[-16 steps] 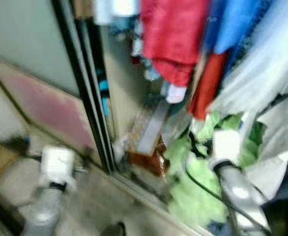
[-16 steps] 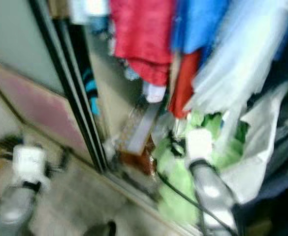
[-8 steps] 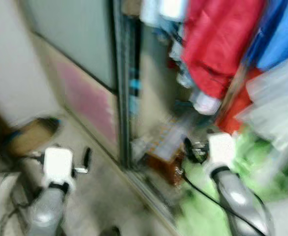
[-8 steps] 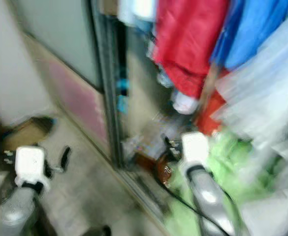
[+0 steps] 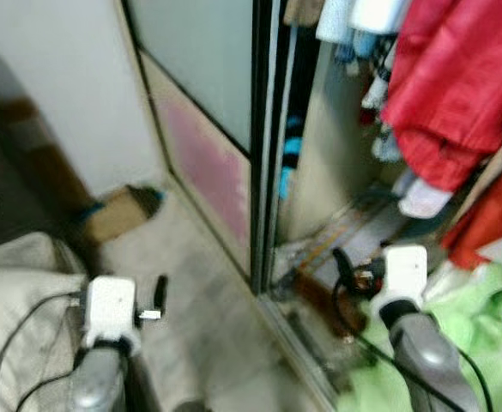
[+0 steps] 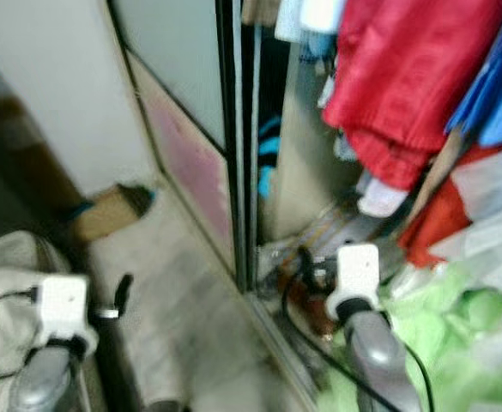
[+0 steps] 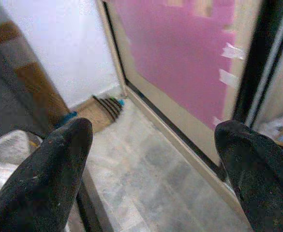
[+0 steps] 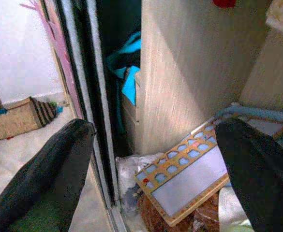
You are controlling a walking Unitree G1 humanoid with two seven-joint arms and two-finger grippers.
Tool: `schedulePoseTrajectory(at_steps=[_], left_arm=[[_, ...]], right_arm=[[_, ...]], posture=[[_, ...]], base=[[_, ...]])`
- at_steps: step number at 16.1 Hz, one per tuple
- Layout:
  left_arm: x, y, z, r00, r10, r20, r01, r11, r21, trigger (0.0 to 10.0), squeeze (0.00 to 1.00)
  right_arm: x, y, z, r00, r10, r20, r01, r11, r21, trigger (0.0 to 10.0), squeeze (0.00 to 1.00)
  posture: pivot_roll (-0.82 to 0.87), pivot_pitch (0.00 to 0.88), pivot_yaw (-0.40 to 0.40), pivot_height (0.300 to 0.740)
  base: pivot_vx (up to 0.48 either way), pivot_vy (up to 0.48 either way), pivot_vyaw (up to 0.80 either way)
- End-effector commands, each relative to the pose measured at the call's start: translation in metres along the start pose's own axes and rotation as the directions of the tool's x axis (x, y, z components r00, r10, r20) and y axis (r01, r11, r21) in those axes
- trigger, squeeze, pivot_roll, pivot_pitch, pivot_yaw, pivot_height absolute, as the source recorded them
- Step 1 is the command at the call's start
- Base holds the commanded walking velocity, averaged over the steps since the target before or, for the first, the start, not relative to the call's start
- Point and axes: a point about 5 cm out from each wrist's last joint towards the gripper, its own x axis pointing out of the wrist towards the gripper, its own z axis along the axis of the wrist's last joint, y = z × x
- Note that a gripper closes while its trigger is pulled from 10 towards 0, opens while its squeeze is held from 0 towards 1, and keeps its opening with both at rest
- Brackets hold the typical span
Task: Clean up the room
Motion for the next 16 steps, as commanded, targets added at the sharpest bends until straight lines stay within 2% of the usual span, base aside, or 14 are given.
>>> schedulePoseTrajectory(at_steps=[1, 3, 5, 7, 8, 9, 10, 13, 16], left_arm=[[0.002, 0.007, -0.005, 0.999, 0.028, -0.031, -0.027, 0.999, 0.021, 10.0, 0.0], [0.003, 0.005, -0.01, 0.997, -0.007, -0.077, 0.01, 0.999, 0.042, 10.0, 0.0], [0.004, 0.003, -0.005, 0.999, -0.011, -0.049, 0.012, 1.0, 0.018, 10.0, 0.0], [0.008, 0.005, 0.004, 1.0, 0.007, 0.021, -0.008, 0.998, 0.062, 10.0, 0.0], [0.008, 0.008, 0.004, 1.0, 0.026, 0.017, -0.027, 0.998, 0.051, 10.0, 0.0], [0.005, 0.013, 0.003, 0.999, 0.043, -0.015, -0.043, 0.999, 0.007, 10.0, 0.0], [0.003, 0.011, 0.002, 1.0, 0.025, -0.017, -0.025, 1.0, 0.016, 10.0, 0.0], [0.001, 0.01, 0.005, 0.999, 0.019, 0.034, -0.021, 0.999, 0.048, 10.0, 0.0], [0.007, 0.012, 0.011, 0.998, 0.036, 0.044, -0.038, 0.998, 0.049, 10.0, 0.0]], right_arm=[[0.004, -0.001, -0.001, 1.0, -0.022, 0.006, 0.022, 1.0, 0.006, 10.0, 0.0], [0.003, 0.002, -0.008, 1.0, -0.013, -0.02, 0.013, 1.0, 0.003, 10.0, 0.0], [0.004, 0.003, -0.003, 1.0, 0.007, -0.007, -0.007, 1.0, 0.005, 10.0, 0.0], [0.01, 0.001, 0.001, 1.0, 0.015, 0.021, -0.015, 1.0, -0.024, 10.0, 0.0], [0.011, 0.0, 0.001, 1.0, 0.009, 0.02, -0.008, 1.0, -0.024, 10.0, 0.0], [0.011, 0.004, 0.0, 0.999, 0.034, 0.016, -0.033, 0.999, -0.032, 10.0, 0.0], [0.012, 0.006, 0.001, 0.998, 0.053, 0.015, -0.052, 0.998, -0.04, 10.0, 0.0], [0.015, 0.006, 0.002, 0.999, 0.046, 0.017, -0.046, 0.998, -0.032, 10.0, 0.0], [0.018, 0.006, 0.007, 0.998, 0.048, 0.035, -0.046, 0.998, -0.04, 10.0, 0.0]], posture=[[0.05, 0.0, 0.027, 0.74], [0.04, 0.0, 0.017, 0.74], [0.04, 0.0, -0.008, 0.74], [0.05, 0.0, -0.018, 0.74], [0.05, 0.0, -0.018, 0.74], [0.06, 0.0, -0.027, 0.74], [0.06, 0.0, -0.03, 0.74], [0.06, 0.0, -0.037, 0.74], [0.05, 0.0, -0.035, 0.74]], base=[[0.0, 0.0, 0.0], [0.0, 0.0, 0.0], [0.0, 0.0, 0.0], [0.0, 0.0, 0.0], [0.0, 0.0, 0.0], [0.0, 0.0, 0.0], [0.0, 0.0, 0.0], [0.0, 0.0, 0.8], [0.0, 0.0, 0.8]])
